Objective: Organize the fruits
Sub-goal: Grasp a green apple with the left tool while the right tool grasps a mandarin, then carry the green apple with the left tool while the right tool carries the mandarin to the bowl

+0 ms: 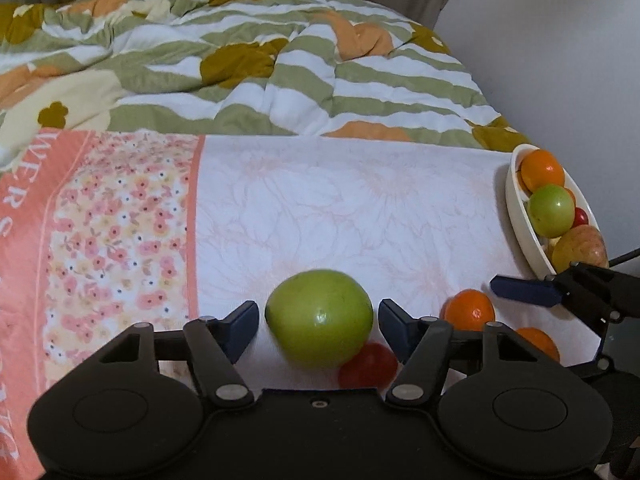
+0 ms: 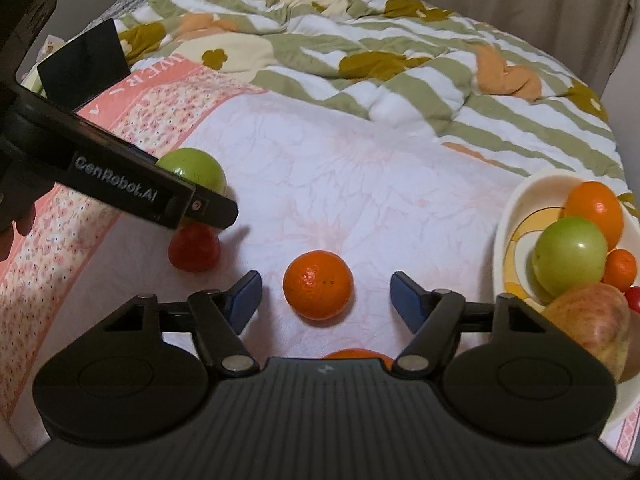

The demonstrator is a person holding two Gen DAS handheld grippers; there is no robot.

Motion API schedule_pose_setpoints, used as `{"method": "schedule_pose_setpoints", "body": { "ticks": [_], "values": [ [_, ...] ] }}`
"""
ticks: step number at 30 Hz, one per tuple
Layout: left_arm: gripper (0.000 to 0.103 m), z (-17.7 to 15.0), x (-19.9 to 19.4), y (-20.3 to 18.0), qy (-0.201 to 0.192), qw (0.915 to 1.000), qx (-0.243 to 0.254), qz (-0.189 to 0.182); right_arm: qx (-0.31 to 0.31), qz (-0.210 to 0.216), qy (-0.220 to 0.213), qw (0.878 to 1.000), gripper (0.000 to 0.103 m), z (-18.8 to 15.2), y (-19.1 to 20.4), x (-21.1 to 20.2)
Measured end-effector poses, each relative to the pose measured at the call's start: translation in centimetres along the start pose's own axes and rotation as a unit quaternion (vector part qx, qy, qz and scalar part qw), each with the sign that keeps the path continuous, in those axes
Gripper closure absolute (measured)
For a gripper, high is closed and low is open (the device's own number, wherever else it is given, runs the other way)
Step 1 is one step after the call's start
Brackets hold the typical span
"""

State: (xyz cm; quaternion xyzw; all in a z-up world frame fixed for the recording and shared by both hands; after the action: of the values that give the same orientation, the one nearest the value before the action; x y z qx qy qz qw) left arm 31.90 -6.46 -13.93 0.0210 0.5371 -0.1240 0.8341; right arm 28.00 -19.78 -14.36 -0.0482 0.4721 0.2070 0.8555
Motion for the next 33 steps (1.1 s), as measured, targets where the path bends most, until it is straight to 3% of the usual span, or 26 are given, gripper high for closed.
{"method": "schedule_pose_setpoints", "body": {
  "ticks": [2, 11, 15, 24, 33],
  "values": [
    [0.044, 0.1, -0.1, -0.2, -0.003, 0.9999, 0.012, 0.004, -0.002, 0.003, 0.005, 1.000, 0.027, 0.0, -0.1, 0.3],
    [0.045, 0.1, -0.1, 0.6, -0.006, 0.9999, 0.013, 0.009, -0.005, 0.009, 0.010, 1.000, 0.037, 0.2, 0.3, 0.8],
    [0.045, -0.1, -0.4, 0.9, -0.007, 0.9999, 0.010, 0.012, -0.010, 0.007, 0.009, 1.000, 0.050, 0.2, 0.4, 0.8],
    [0.045, -0.5, -2.0, 1.3, -0.023, 0.9995, 0.011, 0.017, -0.024, -0.003, -0.003, 1.000, 0.050, 0.6, 1.1, -0.1],
    [0.045, -0.8, -5.6, 1.2, -0.063, 0.9975, 0.026, 0.015, -0.018, -0.020, -0.031, 0.999, 0.050, 1.2, 2.5, -2.8]
  ]
}}
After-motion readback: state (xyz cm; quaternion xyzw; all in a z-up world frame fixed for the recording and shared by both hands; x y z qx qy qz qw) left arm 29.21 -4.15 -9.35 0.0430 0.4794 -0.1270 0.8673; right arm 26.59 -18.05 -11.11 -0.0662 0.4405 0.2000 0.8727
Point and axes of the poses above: each gripper's, at about its wrist camera, not at the fingertips, and x roughly the way its jaws point, y to its left, z to its top, the point moved 5 cm from there along x, roughly the way its jaws point, and after that the axes turned 8 degrees about z, right-handed, at the moved point
